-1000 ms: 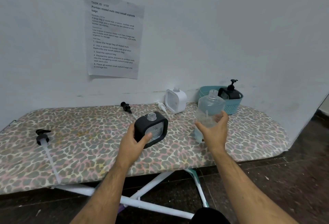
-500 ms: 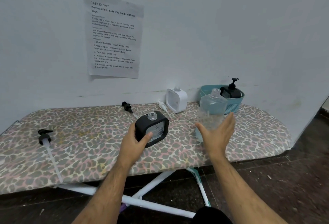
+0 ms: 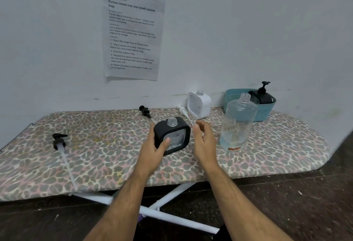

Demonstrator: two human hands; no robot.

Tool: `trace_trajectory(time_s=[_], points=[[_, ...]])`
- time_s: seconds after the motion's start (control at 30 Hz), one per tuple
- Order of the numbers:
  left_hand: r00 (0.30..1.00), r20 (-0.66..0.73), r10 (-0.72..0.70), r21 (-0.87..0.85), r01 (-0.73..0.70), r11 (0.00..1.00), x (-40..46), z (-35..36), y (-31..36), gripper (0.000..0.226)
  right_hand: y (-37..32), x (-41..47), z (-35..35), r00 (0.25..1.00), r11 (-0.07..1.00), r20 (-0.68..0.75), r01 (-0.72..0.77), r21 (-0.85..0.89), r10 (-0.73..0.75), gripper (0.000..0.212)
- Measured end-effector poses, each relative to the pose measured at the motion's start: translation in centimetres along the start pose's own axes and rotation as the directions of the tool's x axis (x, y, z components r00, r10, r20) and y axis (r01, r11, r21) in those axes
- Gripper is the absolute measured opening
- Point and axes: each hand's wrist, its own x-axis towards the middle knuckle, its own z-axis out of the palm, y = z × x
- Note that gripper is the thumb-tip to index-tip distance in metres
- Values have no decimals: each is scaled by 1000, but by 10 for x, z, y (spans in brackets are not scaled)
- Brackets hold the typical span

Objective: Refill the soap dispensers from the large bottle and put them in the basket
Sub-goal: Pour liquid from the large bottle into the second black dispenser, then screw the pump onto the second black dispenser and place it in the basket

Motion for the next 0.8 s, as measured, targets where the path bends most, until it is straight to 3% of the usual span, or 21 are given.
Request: trace_trajectory(time_s=[0.07,0.17,0.23,0.3,0.4,0.57,0.8], points=[[1000,-1,-16,14,16,1000,1,1,1,81,-1,9,5,983,983,99,-163,85,155,17],[1000,2,-19,-11,19,1000,1,-1,2,94,5,18,15,940,931,219,-306,198,262,38],[999,-15,-34,-65,33,997,2,-5,1,100,10,18,20,934,928,244,-311,204,259,55],[994,-68,-89,-160,77,984,4,-7,-2,97,14,15,22,942,952,256,-262,159,216,58],[968,-189,-163,-228,118,966,14,-16,-1,78,20,12,25,947,962,267,-225,155,179,73],[909,-357,-216,-200,152,968,52,-31,-4,36,23,14,26,950,959,262,-219,180,168,61],[839,-507,-197,33,247,968,119,-44,-27,38,34,17,28,952,968,240,-224,112,193,56]])
